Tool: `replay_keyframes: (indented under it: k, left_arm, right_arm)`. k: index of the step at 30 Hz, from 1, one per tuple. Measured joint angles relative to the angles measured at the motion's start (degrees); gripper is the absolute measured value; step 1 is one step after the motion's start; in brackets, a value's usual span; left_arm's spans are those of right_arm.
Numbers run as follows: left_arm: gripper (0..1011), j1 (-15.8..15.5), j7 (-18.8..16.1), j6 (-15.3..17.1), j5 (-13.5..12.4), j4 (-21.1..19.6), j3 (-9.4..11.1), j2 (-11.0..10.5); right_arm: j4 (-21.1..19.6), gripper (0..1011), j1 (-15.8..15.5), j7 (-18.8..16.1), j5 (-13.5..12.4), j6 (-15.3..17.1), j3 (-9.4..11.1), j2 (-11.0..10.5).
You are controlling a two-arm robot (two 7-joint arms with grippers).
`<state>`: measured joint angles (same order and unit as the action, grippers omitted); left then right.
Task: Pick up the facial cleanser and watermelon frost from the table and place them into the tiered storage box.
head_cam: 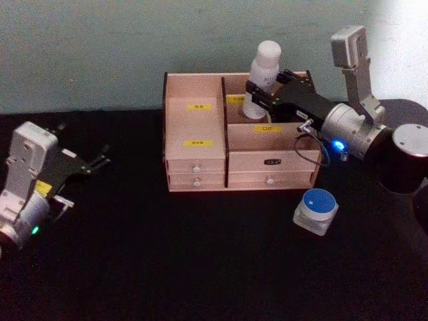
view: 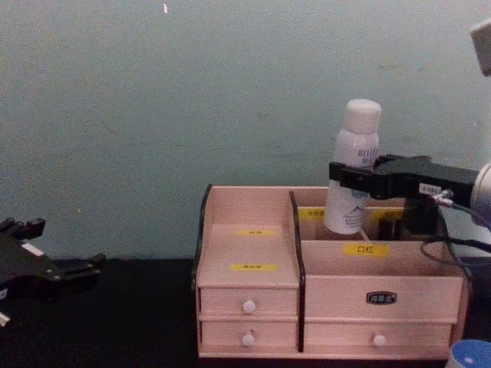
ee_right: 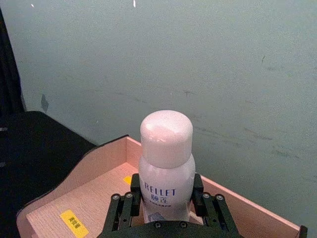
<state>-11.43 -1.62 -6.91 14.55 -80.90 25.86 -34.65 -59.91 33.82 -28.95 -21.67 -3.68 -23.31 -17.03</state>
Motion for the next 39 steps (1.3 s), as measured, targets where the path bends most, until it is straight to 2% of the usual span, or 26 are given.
replay_keyframes:
  k: [30, 39]
  left_arm:
    - [1002, 0.0, 0.0, 0.0, 0.0, 0.0, 0.0, 0.0]
    - [1001, 0.0, 0.0, 0.0, 0.0, 0.0, 0.0, 0.0]
  right_arm:
    - [11.9, 589, 4.6, -1.4, 3.2, -0.3, 0.4, 3.7]
    - [13.2, 589, 4.9, -1.6, 3.8, -0.2, 0.7, 4.2]
